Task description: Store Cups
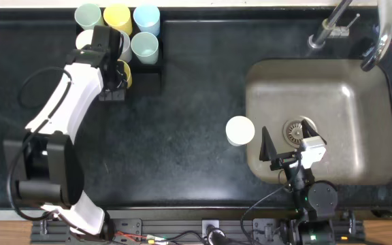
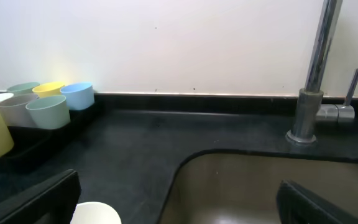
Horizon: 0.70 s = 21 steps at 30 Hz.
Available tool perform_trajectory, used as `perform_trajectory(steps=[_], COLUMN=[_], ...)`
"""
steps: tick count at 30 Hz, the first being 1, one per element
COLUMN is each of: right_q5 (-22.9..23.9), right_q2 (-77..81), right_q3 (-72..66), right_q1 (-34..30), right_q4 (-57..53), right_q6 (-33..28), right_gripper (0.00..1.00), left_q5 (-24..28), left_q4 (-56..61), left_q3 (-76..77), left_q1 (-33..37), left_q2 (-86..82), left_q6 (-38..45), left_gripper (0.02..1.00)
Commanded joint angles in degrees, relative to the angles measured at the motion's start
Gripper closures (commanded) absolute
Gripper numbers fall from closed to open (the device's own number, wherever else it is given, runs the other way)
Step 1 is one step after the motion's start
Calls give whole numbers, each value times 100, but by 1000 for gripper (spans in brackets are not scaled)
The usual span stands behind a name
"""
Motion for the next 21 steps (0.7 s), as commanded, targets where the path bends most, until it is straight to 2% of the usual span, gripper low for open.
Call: perform_trajectory(steps=[1, 5, 8, 21], right_q5=[42, 42, 42, 42], right_q2=[-63, -63, -63, -63], right_q3=[-76, -76, -76, -76], right_q1=[37, 37, 37, 37], right_q4=[26, 26, 28, 26], right_q6=[20, 20, 20, 20], right_gripper=[3, 5, 3, 3], left_q5=[-50, -52, -92, -450], left_q4=[7, -22, -46, -57], left_q3=[-2, -2, -2, -2], left_q1=[48, 48, 48, 48], left_q2=[46, 4, -87, -678], left_q6=[-81, -79, -81, -85], left_gripper=[875, 847, 763, 730])
